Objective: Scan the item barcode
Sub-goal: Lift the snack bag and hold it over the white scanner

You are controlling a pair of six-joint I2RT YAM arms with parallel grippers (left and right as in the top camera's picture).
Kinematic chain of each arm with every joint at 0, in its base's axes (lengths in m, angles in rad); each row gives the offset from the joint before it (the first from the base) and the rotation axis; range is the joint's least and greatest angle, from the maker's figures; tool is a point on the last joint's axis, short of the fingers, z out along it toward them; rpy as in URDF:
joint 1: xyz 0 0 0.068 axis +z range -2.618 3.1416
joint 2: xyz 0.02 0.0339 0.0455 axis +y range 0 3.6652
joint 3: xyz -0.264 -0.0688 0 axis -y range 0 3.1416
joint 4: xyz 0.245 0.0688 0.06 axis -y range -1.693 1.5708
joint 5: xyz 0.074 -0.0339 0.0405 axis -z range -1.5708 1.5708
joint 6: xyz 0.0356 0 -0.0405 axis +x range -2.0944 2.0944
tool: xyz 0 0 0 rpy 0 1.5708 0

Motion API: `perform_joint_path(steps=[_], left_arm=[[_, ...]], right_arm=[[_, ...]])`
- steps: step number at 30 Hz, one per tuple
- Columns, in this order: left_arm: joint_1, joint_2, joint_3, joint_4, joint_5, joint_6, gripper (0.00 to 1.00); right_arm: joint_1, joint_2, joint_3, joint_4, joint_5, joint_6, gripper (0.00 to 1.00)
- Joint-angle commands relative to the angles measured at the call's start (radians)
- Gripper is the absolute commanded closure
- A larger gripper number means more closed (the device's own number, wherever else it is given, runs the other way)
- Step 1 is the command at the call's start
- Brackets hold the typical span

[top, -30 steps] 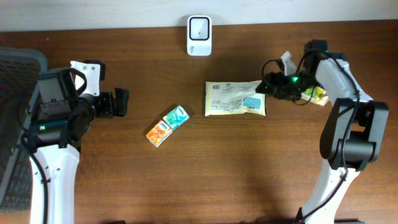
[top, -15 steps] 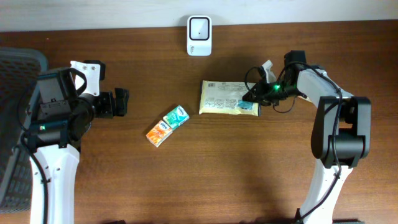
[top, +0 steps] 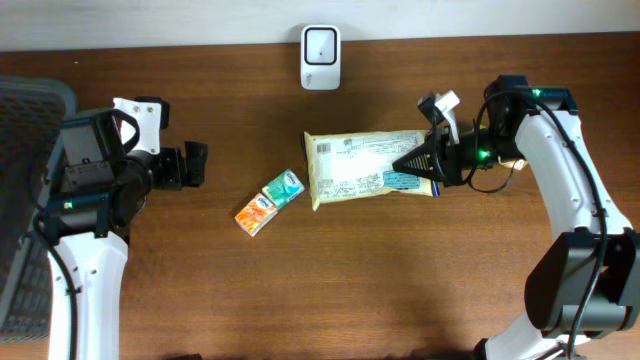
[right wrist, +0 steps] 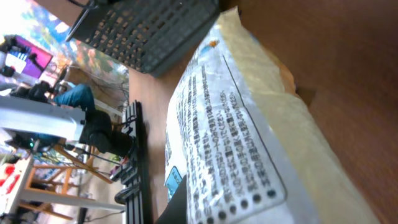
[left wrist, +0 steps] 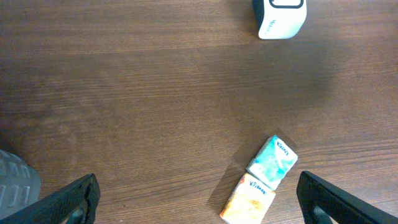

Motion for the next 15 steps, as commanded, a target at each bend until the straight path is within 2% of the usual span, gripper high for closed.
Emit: perform_joint_path(steps=[1, 8, 15], left_arm=[[0.003, -0.006, 0.007, 0.0, 0.014, 0.016, 0.01], [0.003, -0.006, 0.007, 0.0, 0.014, 0.016, 0.01], [0.003, -0.006, 0.007, 0.0, 0.014, 0.016, 0.01]], right_arm=[[0.0, -0.032, 0.052, -0.028, -0.126, -0.095, 0.96], [0.0, -0.034, 0.372, -0.273, -0.138, -0.085, 0.96], [-0.057, -0.078, 0.382, -0.273, -0.109, -0.083, 0.96]])
